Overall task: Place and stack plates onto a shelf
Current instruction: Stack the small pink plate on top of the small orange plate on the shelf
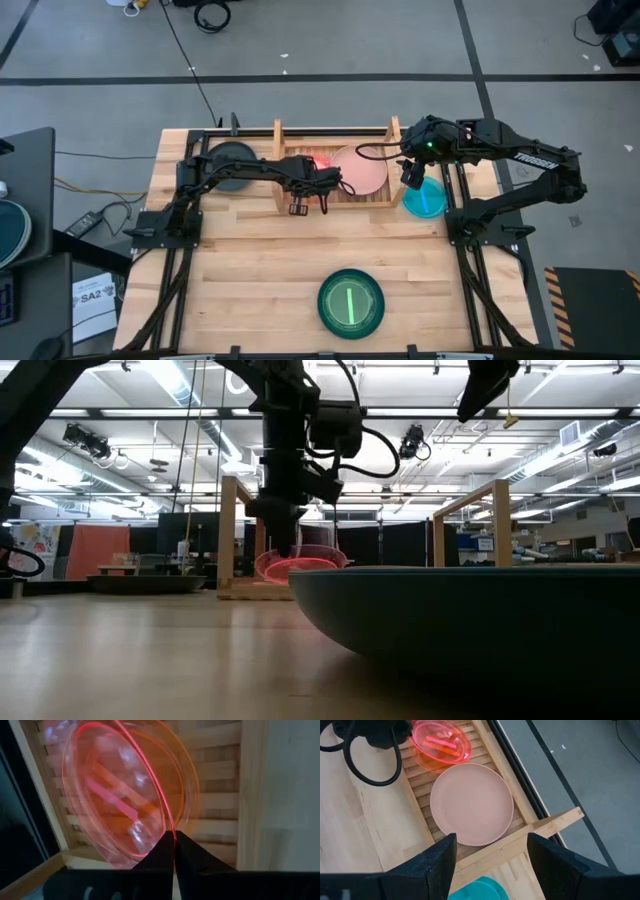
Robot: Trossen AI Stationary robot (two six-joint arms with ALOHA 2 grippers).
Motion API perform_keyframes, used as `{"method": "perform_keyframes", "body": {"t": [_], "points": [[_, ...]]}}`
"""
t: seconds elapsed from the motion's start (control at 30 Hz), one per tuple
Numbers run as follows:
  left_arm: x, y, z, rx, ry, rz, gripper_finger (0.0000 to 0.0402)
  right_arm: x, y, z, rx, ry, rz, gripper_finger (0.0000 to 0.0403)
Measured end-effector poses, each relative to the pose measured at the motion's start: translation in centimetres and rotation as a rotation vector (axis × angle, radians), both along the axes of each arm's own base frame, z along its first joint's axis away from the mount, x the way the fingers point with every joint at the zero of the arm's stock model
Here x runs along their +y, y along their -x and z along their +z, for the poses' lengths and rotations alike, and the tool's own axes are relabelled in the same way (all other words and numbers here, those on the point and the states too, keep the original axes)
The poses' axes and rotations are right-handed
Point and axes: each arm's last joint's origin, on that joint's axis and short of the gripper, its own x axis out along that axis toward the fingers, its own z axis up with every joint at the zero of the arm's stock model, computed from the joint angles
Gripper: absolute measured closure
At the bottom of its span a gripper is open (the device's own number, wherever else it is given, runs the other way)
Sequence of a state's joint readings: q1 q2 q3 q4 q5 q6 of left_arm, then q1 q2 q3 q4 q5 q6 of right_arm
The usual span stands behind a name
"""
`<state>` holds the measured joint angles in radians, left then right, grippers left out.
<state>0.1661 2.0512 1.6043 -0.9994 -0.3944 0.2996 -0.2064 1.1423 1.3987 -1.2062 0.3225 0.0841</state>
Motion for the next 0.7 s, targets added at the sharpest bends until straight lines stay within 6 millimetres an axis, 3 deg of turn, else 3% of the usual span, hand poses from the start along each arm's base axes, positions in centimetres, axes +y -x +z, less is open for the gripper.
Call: {"method": "perform_keyframes", "body": {"t": [0.5, 0.7], "points": [[0.27, 0.23, -1.02, -0.006, -0.002, 0.008, 0.0391, 0.0, 0.0, 0.0, 0.0, -0.001, 0.0, 0.0155], [0.27, 0.23, -1.03, -0.006, -0.002, 0.008, 0.0349, 0.01, 0.0, 0.0, 0.0, -0.001, 0.001, 0.0155]]}}
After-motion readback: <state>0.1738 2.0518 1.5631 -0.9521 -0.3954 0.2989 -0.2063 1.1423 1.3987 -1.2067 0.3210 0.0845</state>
